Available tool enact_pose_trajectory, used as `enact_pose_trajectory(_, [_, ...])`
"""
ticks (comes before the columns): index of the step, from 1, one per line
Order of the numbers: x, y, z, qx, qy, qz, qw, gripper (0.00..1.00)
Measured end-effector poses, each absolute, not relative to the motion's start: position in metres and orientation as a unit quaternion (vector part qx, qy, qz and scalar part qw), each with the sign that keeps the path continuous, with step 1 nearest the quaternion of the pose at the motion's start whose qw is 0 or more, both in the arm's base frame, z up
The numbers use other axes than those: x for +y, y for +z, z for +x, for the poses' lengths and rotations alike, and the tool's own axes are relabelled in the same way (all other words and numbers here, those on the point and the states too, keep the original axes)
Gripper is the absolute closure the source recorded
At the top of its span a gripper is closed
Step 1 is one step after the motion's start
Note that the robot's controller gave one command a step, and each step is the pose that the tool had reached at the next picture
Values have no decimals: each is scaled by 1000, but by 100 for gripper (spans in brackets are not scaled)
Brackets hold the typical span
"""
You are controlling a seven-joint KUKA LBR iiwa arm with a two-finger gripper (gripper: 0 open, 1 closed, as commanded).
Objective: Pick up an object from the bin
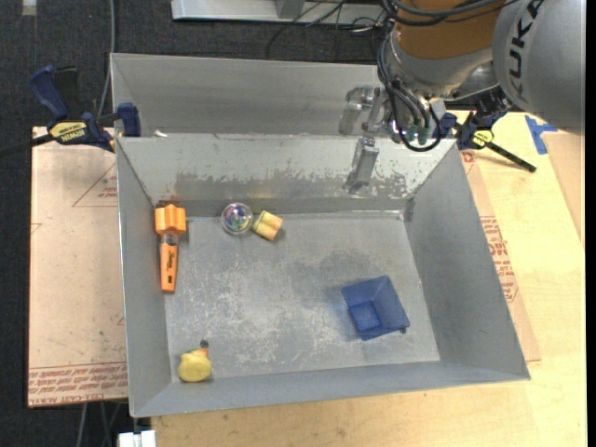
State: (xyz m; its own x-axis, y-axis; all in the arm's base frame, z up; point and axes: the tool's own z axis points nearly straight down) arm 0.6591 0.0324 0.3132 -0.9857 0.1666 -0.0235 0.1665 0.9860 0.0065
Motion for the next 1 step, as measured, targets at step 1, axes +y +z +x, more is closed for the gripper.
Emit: enact_pose_trajectory(1, [26, 375, 650, 996, 3, 86, 18, 0])
